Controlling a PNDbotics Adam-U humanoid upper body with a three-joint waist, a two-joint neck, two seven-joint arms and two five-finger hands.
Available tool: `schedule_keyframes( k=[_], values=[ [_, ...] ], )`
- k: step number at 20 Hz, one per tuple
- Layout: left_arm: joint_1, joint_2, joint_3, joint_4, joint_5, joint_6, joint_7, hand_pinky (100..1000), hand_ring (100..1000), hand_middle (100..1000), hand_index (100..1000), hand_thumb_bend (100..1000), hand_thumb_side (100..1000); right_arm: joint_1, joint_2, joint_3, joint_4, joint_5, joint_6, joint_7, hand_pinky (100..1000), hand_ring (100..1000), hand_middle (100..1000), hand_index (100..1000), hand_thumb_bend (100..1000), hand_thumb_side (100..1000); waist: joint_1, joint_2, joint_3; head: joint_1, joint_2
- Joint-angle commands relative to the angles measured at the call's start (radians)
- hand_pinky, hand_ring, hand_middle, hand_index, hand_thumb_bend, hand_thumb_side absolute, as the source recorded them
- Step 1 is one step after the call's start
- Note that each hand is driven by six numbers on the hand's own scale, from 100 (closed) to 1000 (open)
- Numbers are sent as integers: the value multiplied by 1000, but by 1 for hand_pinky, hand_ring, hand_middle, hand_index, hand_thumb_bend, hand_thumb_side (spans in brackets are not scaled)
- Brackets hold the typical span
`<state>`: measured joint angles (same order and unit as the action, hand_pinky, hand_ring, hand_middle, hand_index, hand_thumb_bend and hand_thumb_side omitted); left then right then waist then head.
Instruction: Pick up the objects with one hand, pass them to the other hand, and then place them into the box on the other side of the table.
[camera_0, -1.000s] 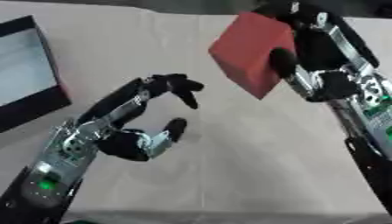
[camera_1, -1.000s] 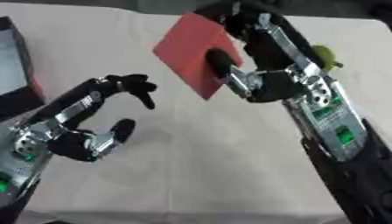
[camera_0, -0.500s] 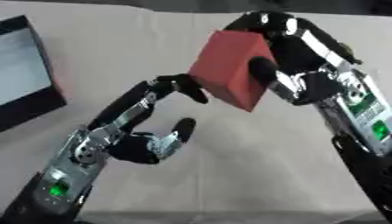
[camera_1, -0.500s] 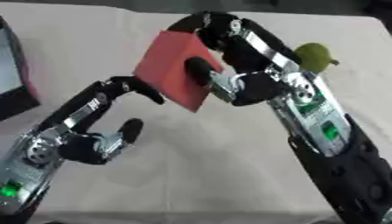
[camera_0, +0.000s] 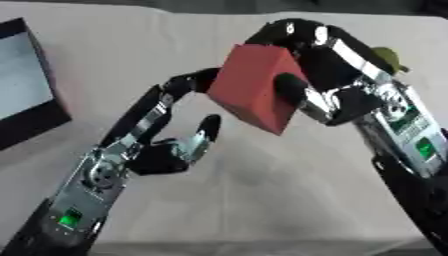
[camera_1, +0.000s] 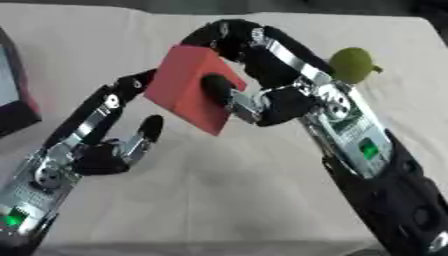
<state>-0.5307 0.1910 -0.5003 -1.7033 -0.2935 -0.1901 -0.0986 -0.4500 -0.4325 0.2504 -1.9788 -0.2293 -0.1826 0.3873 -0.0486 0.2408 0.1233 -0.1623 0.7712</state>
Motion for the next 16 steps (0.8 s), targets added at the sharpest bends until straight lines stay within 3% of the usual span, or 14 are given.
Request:
schedule_keyframes(
  k=[1,4,16],
  values=[
    [1,-11,-2,0,-37,25,35,1000,758,709,944,100,713,-14,-10,-8,-21,7,8,-4,858,487,423,563,100,423,4,-12,-2,-8,-1],
    [9,-15,-1,7,-59,38,58,1000,763,716,946,100,711,-13,-11,-9,-21,13,24,-12,858,485,424,565,100,425,4,-11,-2,-14,-1],
    [33,-20,12,27,-164,12,200,1000,791,750,956,100,665,-1,-9,-6,-21,2,190,-5,858,475,423,561,100,453,2,-12,-3,-31,-1]
  ],
)
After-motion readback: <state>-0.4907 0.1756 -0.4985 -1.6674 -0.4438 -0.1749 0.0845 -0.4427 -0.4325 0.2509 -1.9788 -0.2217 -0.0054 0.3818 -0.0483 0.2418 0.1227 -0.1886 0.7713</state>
